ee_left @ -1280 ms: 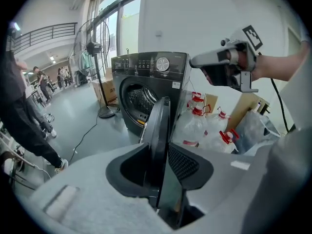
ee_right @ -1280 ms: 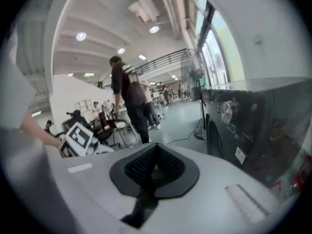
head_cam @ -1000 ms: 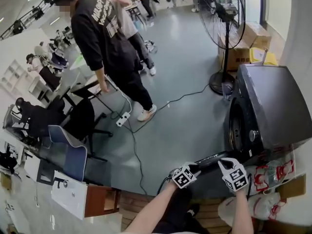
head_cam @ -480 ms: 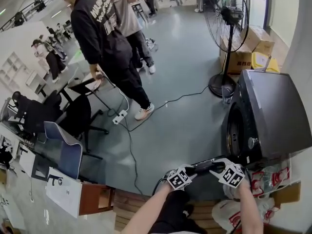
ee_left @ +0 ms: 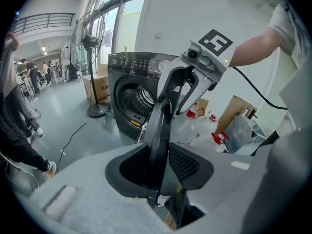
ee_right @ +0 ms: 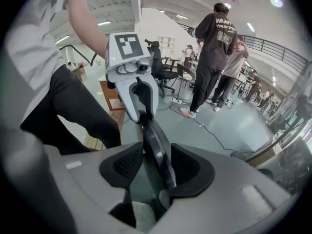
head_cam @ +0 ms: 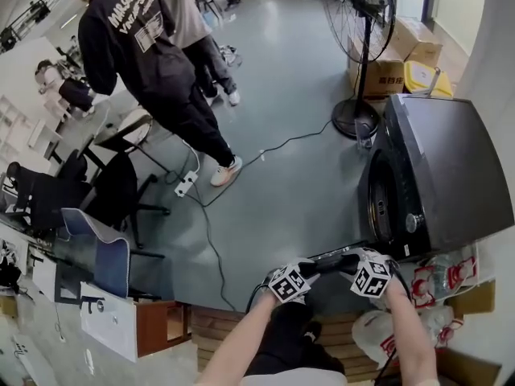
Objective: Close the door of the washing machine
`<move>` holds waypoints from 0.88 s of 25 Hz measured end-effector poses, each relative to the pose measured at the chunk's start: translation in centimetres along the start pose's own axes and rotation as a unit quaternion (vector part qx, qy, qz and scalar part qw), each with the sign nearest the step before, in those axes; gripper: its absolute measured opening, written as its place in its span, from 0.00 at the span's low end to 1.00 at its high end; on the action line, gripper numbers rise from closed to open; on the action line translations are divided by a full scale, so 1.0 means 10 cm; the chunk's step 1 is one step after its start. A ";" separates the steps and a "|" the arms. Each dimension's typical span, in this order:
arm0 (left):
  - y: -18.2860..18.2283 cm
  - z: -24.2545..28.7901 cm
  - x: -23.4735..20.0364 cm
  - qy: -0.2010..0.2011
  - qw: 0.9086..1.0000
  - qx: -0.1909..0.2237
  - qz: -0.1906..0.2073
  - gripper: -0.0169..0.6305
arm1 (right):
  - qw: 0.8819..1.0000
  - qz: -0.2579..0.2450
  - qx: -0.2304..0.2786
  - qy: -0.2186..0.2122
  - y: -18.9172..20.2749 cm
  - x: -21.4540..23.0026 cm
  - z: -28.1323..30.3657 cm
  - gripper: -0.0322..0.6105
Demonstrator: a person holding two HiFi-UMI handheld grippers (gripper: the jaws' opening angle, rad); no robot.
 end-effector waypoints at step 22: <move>-0.17 0.03 -0.56 0.087 0.995 -0.048 0.001 0.23 | 0.996 0.052 -0.069 0.002 -0.04 0.35 0.29 0.28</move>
Point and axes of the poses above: the fingertips, and each gripper's own axes: z forward along the fingers, x to its right, y out of its underside, the point moved 7 cm from there along -z, backward along the fingers, and after that the axes turned 2 degrees about y, right-handed, at the moved point
